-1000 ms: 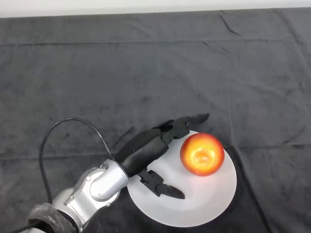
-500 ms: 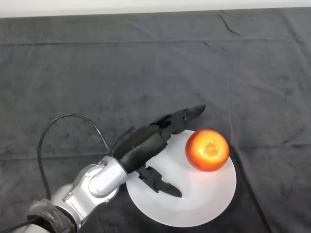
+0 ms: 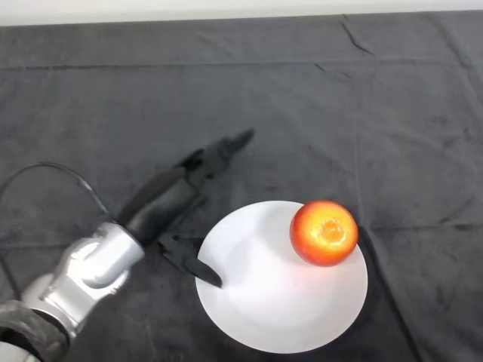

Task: Move the apple to the plate

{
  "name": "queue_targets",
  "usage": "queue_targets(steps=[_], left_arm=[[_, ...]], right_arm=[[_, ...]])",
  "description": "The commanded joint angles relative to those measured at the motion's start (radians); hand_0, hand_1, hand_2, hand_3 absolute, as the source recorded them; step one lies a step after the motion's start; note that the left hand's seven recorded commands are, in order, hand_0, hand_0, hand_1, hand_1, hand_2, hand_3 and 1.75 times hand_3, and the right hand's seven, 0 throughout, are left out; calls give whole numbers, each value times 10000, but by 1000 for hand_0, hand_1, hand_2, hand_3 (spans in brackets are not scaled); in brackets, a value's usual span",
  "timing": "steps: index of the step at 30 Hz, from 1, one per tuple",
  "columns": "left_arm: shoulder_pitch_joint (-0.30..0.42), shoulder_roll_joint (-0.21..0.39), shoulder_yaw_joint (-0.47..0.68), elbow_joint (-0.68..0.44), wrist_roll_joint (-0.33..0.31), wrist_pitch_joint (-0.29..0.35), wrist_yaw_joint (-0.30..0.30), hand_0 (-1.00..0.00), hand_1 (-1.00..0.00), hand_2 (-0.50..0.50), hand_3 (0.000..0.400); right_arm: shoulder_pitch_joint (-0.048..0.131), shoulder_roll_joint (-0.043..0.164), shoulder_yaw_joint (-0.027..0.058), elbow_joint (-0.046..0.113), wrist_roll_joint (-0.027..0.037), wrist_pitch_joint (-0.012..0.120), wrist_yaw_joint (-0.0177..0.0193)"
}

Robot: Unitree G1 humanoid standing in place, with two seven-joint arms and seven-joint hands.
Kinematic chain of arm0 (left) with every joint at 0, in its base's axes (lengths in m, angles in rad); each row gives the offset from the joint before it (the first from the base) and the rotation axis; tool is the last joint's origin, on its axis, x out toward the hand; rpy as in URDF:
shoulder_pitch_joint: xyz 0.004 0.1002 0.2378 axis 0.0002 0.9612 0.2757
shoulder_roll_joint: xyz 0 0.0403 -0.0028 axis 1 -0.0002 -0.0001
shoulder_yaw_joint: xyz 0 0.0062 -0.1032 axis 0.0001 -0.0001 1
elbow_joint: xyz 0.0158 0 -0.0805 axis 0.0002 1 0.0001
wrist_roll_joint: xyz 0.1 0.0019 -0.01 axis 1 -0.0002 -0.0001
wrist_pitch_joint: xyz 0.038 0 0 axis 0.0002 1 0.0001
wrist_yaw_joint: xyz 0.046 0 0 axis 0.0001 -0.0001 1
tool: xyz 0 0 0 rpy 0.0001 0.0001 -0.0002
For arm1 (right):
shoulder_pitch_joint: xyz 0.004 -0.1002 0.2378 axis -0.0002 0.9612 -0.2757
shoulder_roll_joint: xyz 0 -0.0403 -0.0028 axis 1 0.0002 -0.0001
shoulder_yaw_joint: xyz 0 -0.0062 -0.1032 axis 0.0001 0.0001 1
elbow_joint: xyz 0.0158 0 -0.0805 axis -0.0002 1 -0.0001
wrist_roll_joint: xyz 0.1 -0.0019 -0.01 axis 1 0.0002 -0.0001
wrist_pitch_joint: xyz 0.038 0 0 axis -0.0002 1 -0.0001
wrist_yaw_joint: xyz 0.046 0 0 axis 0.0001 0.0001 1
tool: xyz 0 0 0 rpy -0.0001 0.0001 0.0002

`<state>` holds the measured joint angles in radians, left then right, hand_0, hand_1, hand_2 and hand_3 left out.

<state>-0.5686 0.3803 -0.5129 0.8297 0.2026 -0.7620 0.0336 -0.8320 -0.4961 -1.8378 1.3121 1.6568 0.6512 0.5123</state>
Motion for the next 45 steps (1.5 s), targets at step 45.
queue_targets(steps=[45], left_arm=[[1294, 4353, 7434, -425, -3585, -785, 2222, 0, 0, 0, 0]], right_arm=[[113, -291, -155, -19, -14, 65, -2]])
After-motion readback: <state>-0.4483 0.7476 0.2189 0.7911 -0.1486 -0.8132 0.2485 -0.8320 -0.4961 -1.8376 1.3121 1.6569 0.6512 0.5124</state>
